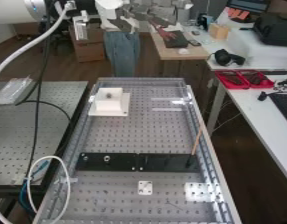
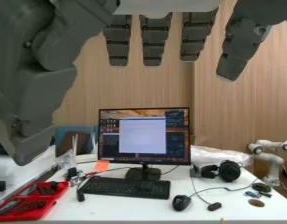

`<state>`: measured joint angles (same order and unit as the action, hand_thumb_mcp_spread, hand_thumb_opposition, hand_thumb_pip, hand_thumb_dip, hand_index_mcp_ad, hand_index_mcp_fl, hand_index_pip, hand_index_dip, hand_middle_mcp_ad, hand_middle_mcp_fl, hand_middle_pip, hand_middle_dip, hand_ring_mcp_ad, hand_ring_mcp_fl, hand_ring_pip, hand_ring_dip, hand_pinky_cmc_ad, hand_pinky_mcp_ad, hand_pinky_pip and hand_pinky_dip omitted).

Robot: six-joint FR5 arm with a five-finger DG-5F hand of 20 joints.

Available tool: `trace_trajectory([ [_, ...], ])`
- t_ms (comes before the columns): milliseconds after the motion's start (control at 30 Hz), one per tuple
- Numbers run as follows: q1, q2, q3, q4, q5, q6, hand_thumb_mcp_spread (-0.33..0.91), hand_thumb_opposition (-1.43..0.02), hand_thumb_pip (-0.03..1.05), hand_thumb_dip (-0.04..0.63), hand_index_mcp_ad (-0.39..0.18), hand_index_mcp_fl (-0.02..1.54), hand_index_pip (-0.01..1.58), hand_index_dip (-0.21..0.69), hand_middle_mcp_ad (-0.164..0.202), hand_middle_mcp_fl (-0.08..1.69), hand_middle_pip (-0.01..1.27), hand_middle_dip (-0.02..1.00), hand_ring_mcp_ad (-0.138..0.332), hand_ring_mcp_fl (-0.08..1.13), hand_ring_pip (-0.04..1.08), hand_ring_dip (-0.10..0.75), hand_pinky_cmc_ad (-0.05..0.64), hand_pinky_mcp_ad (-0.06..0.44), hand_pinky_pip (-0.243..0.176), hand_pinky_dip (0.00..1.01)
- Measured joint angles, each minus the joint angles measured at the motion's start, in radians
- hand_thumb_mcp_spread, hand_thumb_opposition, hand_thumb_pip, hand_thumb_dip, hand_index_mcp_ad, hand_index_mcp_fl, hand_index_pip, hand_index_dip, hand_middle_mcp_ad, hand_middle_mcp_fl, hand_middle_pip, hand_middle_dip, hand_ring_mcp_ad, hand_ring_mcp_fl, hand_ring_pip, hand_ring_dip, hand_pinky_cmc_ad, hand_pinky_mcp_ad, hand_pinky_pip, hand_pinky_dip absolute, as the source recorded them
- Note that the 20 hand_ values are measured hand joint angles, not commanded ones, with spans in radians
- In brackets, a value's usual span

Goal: Grab the bearing and place it in the white container

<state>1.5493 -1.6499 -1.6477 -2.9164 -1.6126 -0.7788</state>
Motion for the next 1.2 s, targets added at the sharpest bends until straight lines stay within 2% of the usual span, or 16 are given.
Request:
trace_trajectory([
  [67,-0.018,-0.014,0.028,-0.005,-0.014,-0.006,0.25,-0.77,0.39,0.129,-0.113,0.06,0.13,0.173,0.051,0.00,0.14,0.15,0.157,0.00,0.09,0.059,0.445,0.347,-0.106,0.30],
  [100,-0.043,-0.037,0.065,-0.011,-0.034,-0.012,0.25,-0.77,0.39,0.129,-0.113,0.06,0.13,0.173,0.047,0.00,0.14,0.15,0.155,0.00,0.09,0.059,0.445,0.347,-0.106,0.31],
  [267,-0.085,-0.082,0.128,-0.032,-0.070,-0.019,0.27,-0.77,0.39,0.127,-0.106,0.10,0.13,0.185,0.052,0.01,0.14,0.15,0.166,0.00,0.09,0.059,0.445,0.347,-0.106,0.31],
  [567,-0.135,-0.141,0.230,-0.112,-0.134,0.013,0.26,-0.77,0.39,0.127,-0.099,0.10,0.12,0.187,0.052,0.00,0.14,0.15,0.168,0.00,0.10,0.059,0.445,0.347,-0.110,0.31],
  [800,-0.151,-0.166,0.264,-0.142,-0.161,0.033,0.26,-0.76,0.37,0.094,-0.099,0.10,0.12,0.190,0.052,0.00,0.14,0.15,0.168,0.00,0.09,0.059,0.447,0.347,-0.110,0.31],
  [1200,-0.146,-0.172,0.280,-0.162,-0.170,0.046,0.26,-0.74,0.36,0.093,-0.101,0.10,0.12,0.202,0.052,0.00,0.14,0.15,0.168,0.00,0.09,0.059,0.449,0.347,-0.110,0.31],
])
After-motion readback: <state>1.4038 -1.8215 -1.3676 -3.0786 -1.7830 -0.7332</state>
